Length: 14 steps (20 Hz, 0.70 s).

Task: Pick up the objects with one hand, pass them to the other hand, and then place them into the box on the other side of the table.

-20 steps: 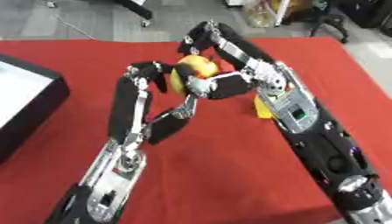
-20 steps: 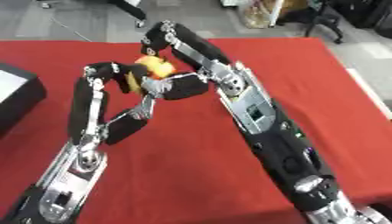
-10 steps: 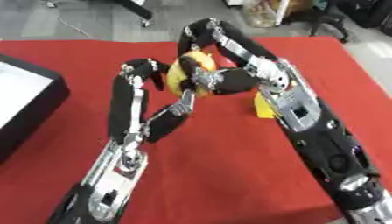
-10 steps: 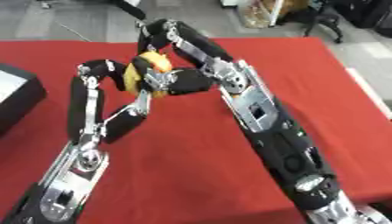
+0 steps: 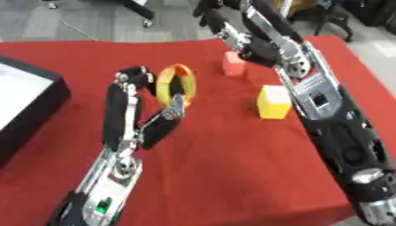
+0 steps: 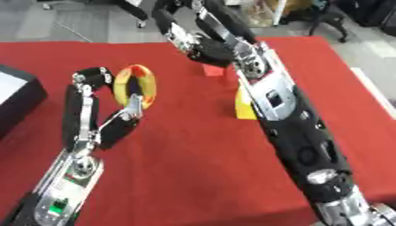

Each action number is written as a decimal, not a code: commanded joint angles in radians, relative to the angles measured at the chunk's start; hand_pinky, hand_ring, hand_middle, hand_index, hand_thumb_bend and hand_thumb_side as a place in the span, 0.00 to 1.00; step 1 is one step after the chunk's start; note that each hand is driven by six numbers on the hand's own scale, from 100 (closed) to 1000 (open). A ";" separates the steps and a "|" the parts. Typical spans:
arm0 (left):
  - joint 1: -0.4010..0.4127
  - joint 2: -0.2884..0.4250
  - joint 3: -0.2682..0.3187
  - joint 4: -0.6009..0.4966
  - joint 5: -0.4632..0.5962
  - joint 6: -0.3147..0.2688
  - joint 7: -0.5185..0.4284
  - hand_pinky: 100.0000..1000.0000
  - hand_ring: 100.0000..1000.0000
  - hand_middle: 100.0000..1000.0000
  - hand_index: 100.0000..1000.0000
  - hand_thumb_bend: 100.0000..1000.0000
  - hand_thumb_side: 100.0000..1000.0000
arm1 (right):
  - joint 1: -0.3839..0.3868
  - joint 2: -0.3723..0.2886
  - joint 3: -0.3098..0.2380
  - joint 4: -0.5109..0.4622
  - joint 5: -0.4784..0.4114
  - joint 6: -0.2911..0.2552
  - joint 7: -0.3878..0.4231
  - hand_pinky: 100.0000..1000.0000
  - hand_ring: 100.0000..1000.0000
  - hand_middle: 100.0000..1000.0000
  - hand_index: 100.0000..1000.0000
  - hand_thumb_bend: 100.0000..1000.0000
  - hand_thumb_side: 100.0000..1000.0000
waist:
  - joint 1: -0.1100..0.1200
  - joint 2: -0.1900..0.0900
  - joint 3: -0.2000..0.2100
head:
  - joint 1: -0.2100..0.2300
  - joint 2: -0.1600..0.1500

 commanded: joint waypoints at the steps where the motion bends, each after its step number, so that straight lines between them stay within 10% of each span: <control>1: -0.001 0.026 0.011 -0.036 0.003 0.003 -0.008 0.53 0.30 0.21 0.25 0.00 0.43 | -0.023 -0.041 -0.023 -0.029 0.004 0.003 -0.010 0.71 0.54 0.58 0.87 0.00 0.97 | 0.004 -0.016 -0.001 | -0.002 -0.012; 6: 0.040 0.074 0.046 -0.060 0.004 0.029 0.001 0.54 0.31 0.21 0.25 0.00 0.42 | -0.006 -0.068 -0.077 -0.057 0.005 0.030 -0.048 0.71 0.53 0.57 0.86 0.00 0.91 | 0.010 -0.016 0.001 | 0.025 -0.025; 14: 0.076 0.241 0.195 -0.135 -0.025 0.157 0.036 0.58 0.35 0.24 0.29 0.00 0.25 | 0.086 -0.086 -0.109 -0.143 -0.002 0.056 -0.075 0.71 0.52 0.56 0.84 0.00 0.89 | 0.032 -0.020 -0.007 | 0.278 -0.121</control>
